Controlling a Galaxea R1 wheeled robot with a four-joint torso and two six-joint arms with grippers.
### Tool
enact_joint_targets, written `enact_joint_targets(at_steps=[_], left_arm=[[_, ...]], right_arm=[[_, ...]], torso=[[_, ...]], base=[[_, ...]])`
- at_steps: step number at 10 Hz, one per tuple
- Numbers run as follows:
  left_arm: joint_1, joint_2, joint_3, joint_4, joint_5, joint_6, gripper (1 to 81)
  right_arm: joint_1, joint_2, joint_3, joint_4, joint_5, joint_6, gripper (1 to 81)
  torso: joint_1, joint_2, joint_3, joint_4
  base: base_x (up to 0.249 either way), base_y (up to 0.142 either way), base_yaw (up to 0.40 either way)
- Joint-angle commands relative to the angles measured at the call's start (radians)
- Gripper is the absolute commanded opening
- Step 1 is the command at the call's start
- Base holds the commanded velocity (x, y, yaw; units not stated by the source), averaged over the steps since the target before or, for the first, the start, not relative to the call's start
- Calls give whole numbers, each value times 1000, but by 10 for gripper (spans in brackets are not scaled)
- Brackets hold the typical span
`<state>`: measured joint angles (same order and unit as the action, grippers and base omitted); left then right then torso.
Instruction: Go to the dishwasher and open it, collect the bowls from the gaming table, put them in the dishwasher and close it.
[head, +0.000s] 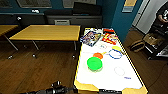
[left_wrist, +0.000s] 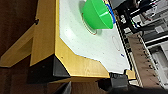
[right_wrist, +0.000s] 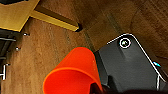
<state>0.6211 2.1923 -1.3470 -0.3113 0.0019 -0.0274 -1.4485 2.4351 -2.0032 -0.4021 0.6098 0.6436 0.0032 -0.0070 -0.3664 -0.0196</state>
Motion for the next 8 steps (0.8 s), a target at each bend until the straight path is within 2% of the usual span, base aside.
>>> enact_joint_targets(at_steps=[1,2,3,6,8], left_arm=[[-111,-60,-8,-48,-54,-69,811],[-114,-68,-31,-46,-54,-95,811],[-117,-68,-57,-46,-53,-101,811],[-161,-14,-61,-35,-40,-103,811],[-232,49,-73,-31,6,-103,811]], right_arm=[[26,-45,17,-24,-19,1,10],[29,-45,14,-27,-19,8,10],[29,-43,11,-27,-19,8,10],[30,-35,5,-27,-19,8,10],[33,-34,6,-30,-19,8,10]], torso=[[0,0,0,0],[0,0,0,0],[0,0,0,0],[0,0,0,0],[0,0,0,0]], base=[[0,0,0],[0,0,0],[0,0,0],[0,0,0],[0,0,0]])
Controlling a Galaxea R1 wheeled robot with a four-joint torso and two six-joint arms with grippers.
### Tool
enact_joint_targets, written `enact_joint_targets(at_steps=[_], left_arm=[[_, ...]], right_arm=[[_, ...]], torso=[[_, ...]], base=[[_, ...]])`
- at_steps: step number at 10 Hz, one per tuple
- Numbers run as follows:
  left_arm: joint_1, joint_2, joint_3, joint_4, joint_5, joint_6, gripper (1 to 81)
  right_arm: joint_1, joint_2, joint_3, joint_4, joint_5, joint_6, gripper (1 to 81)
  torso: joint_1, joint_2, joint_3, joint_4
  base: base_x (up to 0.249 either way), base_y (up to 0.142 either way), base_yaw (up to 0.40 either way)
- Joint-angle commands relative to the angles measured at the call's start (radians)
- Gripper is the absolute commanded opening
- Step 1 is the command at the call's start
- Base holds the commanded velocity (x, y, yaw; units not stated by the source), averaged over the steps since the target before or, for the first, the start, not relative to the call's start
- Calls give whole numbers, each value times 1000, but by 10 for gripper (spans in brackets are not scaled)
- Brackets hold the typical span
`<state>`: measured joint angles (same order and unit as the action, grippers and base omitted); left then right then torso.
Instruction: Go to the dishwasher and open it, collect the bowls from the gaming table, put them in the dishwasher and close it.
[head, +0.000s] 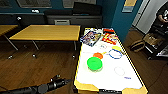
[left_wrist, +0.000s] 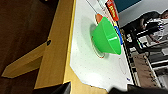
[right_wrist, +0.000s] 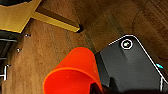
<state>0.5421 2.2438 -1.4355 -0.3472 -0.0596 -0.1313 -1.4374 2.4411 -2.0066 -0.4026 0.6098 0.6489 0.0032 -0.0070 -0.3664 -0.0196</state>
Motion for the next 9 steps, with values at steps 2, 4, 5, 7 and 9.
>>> enact_joint_targets(at_steps=[2,4,5,7,9], left_arm=[[-213,65,-36,2,126,1,811],[-259,161,-120,-3,174,1,811],[-277,215,-178,-6,204,1,811],[-308,297,-259,-4,239,1,811],[-328,343,-292,0,264,1,811]], right_arm=[[25,-35,11,-30,-21,3,10],[30,-29,8,-28,-28,3,10],[31,-28,8,-29,-30,3,10],[39,-26,9,-28,-41,3,10],[44,-24,13,-28,-47,3,10]], torso=[[0,0,0,0],[0,0,0,0],[0,0,0,0],[0,0,0,0],[0,0,0,0]], base=[[0,0,0],[0,0,0],[0,0,0],[0,0,0],[0,0,0]])
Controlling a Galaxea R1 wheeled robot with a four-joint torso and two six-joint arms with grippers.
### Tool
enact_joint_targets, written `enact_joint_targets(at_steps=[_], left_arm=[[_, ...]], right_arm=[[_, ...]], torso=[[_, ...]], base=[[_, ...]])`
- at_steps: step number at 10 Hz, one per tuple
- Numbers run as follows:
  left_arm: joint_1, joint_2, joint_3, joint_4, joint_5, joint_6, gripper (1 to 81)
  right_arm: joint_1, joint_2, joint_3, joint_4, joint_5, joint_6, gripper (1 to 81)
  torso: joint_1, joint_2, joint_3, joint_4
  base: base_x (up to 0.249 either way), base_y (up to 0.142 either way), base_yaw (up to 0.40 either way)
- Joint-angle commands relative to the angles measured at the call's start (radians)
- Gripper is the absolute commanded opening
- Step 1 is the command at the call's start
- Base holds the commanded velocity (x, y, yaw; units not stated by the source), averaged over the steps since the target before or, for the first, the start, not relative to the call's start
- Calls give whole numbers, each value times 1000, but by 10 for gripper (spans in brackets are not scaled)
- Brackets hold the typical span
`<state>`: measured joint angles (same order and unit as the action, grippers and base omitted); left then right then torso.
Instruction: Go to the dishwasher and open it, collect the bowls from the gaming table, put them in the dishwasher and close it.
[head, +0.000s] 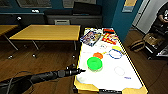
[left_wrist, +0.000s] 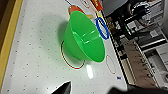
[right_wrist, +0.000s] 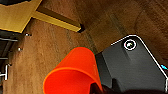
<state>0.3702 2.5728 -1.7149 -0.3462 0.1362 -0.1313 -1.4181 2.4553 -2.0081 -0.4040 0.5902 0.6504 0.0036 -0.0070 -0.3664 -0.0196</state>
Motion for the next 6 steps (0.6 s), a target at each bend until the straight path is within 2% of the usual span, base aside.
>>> enact_joint_targets(at_steps=[1,3,4,6], left_arm=[[-158,35,-43,-2,69,1,811],[-158,34,-85,-13,57,-5,811],[-165,21,-104,-11,48,-37,811],[-178,41,-179,-10,45,-47,811]], right_arm=[[27,-34,11,-27,-30,2,10],[37,-30,11,-25,-43,2,10],[40,-31,11,-24,-44,2,10],[47,-26,11,-21,-49,2,10]], torso=[[0,0,0,0],[0,0,0,0],[0,0,0,0],[0,0,0,0]], base=[[0,0,0],[0,0,0],[0,0,0],[0,0,0]])
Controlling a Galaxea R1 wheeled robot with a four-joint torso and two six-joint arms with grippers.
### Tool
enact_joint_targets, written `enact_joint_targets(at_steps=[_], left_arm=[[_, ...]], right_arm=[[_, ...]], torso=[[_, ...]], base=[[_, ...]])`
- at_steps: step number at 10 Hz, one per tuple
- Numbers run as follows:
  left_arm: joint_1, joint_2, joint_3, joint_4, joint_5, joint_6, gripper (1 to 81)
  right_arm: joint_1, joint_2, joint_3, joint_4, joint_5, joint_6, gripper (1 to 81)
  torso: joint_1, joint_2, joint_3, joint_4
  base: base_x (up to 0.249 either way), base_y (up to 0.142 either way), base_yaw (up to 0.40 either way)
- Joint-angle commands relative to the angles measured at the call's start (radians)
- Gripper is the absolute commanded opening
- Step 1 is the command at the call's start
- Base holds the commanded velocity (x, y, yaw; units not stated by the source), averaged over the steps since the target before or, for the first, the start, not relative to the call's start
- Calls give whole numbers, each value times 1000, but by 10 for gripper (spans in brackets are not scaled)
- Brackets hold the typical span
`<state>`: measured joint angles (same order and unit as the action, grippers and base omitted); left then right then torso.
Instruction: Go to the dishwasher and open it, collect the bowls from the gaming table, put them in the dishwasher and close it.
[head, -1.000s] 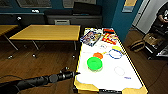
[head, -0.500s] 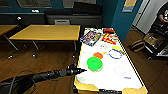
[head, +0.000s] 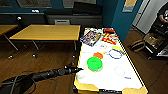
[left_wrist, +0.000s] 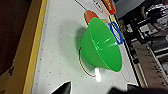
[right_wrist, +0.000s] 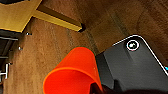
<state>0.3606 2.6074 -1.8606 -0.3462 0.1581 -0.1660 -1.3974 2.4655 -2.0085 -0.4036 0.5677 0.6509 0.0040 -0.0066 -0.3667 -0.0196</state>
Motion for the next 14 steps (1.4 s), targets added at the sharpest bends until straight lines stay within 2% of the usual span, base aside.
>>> enact_joint_targets(at_steps=[1,3,8,10,11,12,13,14], left_arm=[[-174,32,-67,-4,24,-12,811],[-179,101,-135,2,35,-12,811],[-197,227,-176,18,38,-10,811],[-197,251,-206,7,29,-12,811],[-196,249,-213,-1,21,-27,811],[-191,245,-221,-4,18,-81,811],[-185,244,-224,-1,12,-121,811],[-177,241,-224,-2,-18,-127,811]], right_arm=[[28,-32,8,-20,-40,1,10],[30,-27,-2,-15,-43,1,10],[28,-5,-42,-27,-43,27,10],[28,2,-48,-27,-45,27,10],[30,2,-48,-27,-45,27,10],[31,3,-48,-27,-45,29,10],[33,3,-48,-27,-45,30,10],[34,3,-47,-27,-45,30,10]], torso=[[0,0,0,0],[0,0,0,0],[0,0,0,0],[0,0,0,0],[0,0,0,0],[0,0,0,0],[0,0,0,0],[0,0,0,0]], base=[[0,0,0],[0,0,0],[0,0,0],[0,0,0],[0,0,0],[0,0,0],[0,0,0],[0,0,0]])
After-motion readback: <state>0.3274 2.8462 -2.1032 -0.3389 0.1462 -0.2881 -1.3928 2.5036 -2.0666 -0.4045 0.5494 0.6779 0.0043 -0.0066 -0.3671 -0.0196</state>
